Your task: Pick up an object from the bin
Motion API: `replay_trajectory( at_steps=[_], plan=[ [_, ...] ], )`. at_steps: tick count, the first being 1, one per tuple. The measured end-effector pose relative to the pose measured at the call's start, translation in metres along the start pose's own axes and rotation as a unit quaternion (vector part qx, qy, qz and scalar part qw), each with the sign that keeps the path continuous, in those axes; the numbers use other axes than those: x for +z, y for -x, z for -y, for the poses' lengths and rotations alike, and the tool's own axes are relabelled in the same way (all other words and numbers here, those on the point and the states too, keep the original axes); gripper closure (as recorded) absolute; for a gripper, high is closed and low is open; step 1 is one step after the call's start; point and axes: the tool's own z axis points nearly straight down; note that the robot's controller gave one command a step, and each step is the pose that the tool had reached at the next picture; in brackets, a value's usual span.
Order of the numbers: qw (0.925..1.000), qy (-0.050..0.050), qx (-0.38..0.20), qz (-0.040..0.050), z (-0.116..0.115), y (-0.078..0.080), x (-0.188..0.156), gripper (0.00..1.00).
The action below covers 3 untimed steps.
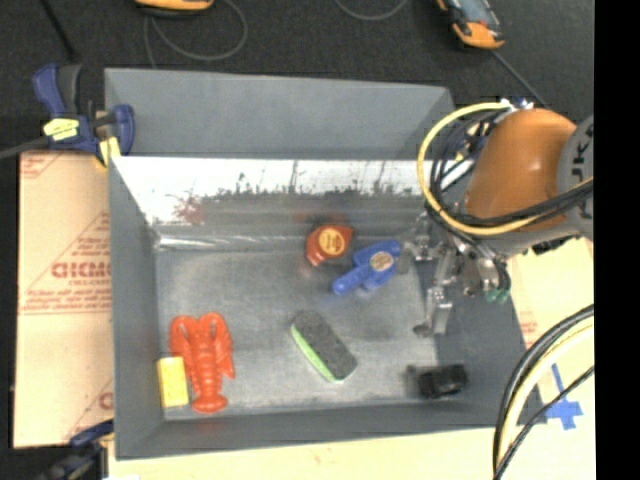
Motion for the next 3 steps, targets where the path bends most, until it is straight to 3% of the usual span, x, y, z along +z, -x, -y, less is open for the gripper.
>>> replay_trajectory(
  at_steps=[1, 2, 3],
  plan=[
    [0.9995, -0.003, -0.032, 0.0018, -0.018, 0.046, -0.007, 0.00],
    [0.9986, -0.002, -0.054, 0.0055, -0.049, 0.073, 0.016, 0.00],
    [0.9982, -0.001, -0.060, 0.0009, -0.066, 0.076, 0.047, 0.00]
  ],
)
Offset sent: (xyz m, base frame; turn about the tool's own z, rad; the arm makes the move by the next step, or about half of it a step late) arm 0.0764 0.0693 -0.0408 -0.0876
